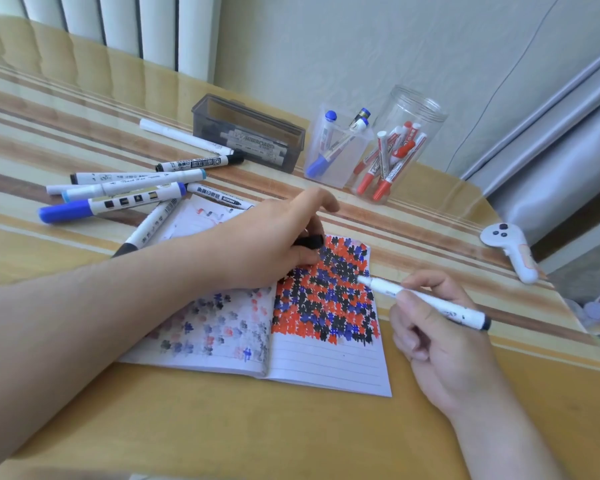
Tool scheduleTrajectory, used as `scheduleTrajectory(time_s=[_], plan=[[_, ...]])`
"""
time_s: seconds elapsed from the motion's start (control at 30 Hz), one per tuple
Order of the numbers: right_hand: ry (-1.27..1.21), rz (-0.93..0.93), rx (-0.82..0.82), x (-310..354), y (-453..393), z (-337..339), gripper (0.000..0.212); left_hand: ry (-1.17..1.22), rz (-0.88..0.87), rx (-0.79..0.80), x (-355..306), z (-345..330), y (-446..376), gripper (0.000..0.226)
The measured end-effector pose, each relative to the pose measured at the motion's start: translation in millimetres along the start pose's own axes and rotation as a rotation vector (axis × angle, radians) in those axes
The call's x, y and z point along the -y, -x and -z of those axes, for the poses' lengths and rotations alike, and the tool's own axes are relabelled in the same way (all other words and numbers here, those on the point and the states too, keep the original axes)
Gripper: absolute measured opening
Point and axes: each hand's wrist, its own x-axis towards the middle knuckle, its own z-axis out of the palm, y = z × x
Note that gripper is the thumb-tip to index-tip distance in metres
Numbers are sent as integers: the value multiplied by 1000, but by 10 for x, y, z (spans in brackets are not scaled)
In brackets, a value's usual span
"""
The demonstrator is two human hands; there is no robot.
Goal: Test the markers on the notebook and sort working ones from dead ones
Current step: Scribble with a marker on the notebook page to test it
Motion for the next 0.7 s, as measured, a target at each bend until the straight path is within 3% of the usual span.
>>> scheduleTrajectory(time_s=[0.23, 0.37, 0.53, 0.7], plan=[[-120, -51, 30, 23, -15, 37, 67, -57, -41, 55, -41, 7, 10, 35], [-27, -55, 20, -11, -12, 40, 42, -59, -88, 55, -26, 17, 19, 32], [31, -65, 47, -41, -19, 23, 48, -81, -160, 103, -37, 2, 17, 32], [77, -56, 50, -19, 0, -1, 27, -72, -176, 79, -95, 3, 37, 23]])
